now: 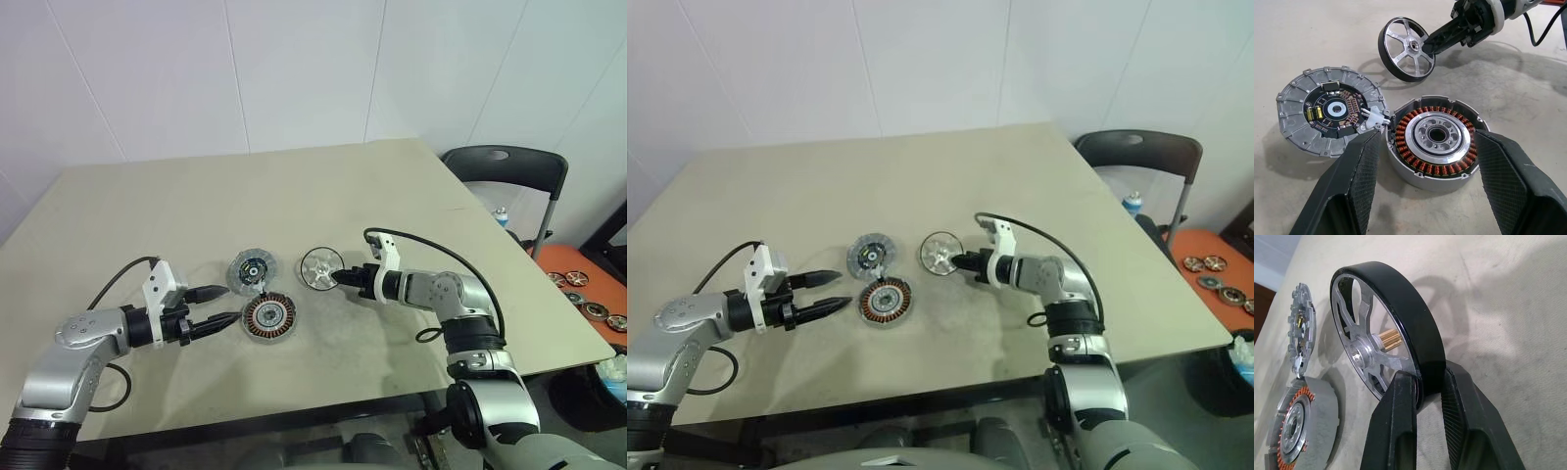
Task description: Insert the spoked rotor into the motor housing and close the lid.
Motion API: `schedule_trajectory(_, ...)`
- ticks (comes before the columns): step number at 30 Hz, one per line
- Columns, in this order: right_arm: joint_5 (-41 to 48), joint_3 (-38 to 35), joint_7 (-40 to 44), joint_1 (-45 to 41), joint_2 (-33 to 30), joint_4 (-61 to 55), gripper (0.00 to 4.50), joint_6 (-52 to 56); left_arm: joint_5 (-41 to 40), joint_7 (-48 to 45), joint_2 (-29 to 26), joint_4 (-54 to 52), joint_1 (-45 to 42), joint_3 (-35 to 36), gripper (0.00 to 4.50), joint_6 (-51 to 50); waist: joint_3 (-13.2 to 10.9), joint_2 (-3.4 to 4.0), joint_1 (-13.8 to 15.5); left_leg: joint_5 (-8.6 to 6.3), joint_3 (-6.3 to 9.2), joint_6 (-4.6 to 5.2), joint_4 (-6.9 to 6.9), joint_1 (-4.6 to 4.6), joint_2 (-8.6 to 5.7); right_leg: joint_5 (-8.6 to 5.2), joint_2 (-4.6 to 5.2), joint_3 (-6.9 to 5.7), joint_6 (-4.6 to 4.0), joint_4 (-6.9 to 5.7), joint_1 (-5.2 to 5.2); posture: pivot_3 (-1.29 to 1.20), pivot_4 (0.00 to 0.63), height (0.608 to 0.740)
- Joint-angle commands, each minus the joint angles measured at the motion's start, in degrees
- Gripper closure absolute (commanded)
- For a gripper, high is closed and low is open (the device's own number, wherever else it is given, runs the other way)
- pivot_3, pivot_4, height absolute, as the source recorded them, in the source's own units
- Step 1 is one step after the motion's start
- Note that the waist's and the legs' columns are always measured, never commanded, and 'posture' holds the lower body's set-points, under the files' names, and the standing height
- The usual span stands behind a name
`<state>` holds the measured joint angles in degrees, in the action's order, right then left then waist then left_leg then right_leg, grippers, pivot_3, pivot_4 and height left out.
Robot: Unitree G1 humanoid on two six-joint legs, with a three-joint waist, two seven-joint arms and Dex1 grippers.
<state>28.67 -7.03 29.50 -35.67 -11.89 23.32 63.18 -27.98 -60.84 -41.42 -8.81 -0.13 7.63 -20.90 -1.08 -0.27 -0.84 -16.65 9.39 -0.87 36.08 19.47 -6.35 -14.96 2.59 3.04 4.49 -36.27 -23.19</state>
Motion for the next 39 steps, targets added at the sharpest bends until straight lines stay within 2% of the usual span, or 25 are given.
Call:
schedule_trajectory(1,3.6,1.8,4.0,-0.7,-0.5,-5.6,4.13,4.5,-0.2,0.2,0.0,-1.2,-0.6,0.6,1.31,0.8,0.0,0.01,0.0,0.0,0.0,0.0,-0.01,0.02,0.0,0.0,0.0,0.0,0.0,0.0,-0.03,0.0,0.0,0.74)
schedule_trajectory(7,9.7,5.6,13.4,-3.6,-5.0,-12.4,4.13,12.7,-0.3,0.0,-0.2,-0.7,-1.2,0.6,1.31,0.6,0.0,0.03,0.1,0.0,0.0,0.01,0.0,0.06,0.0,0.0,0.02,0.0,0.0,0.02,-0.04,0.0,0.0,0.74)
schedule_trajectory(10,10.7,9.1,18.9,-6.2,-7.9,-14.1,4.13,12.4,-0.3,0.1,0.0,-0.6,-1.4,0.5,1.31,0.6,0.0,0.04,0.1,0.0,0.0,0.01,0.05,0.05,-0.01,0.0,0.02,0.0,0.0,0.02,-0.01,0.0,0.0,0.74)
schedule_trajectory(14,9.2,17.6,25.9,-9.0,-10.8,-15.4,4.13,10.3,-0.5,0.2,0.3,-1.1,-1.0,0.7,1.31,0.7,0.0,0.02,0.0,-0.01,0.01,0.01,0.01,0.03,0.0,-0.01,0.02,-0.02,0.01,0.02,0.0,0.0,0.0,0.74)
schedule_trajectory(18,7.3,23.0,29.9,-13.5,-9.2,-11.0,4.13,8.1,-1.4,0.0,0.3,-1.8,-0.8,1.5,1.31,0.4,0.0,0.02,-0.2,-0.01,0.0,0.01,-0.01,0.05,0.04,0.0,0.02,-0.01,0.01,0.02,-0.06,0.0,0.0,0.74)
schedule_trajectory(25,-2.4,37.4,42.3,-21.5,-7.4,0.1,4.13,-4.8,-2.1,-0.6,-0.7,-3.2,1.1,2.8,1.31,0.2,0.0,0.01,0.0,-0.01,-0.01,0.0,0.02,0.06,0.01,0.0,0.03,-0.06,0.0,0.03,-0.07,0.0,0.0,0.74)
schedule_trajectory(30,-9.6,41.2,47.4,-25.3,-4.7,11.2,4.13,-13.9,-3.0,-1.4,-1.6,-5.7,4.2,4.1,1.31,0.5,0.0,0.02,-0.1,-0.01,-0.02,-0.01,0.0,0.05,0.01,0.0,0.02,-0.06,0.0,0.01,-0.16,0.0,0.0,0.74)
schedule_trajectory(39,-16.3,39.4,50.6,-29.5,1.7,24.3,4.13,-21.8,-3.8,-3.3,-4.5,-8.8,10.9,8.8,1.31,1.1,-0.1,0.13,-0.2,-0.07,-0.1,-0.12,-0.05,0.04,0.08,0.0,-0.02,-0.06,-0.01,-0.08,-0.24,0.0,0.0,0.74)
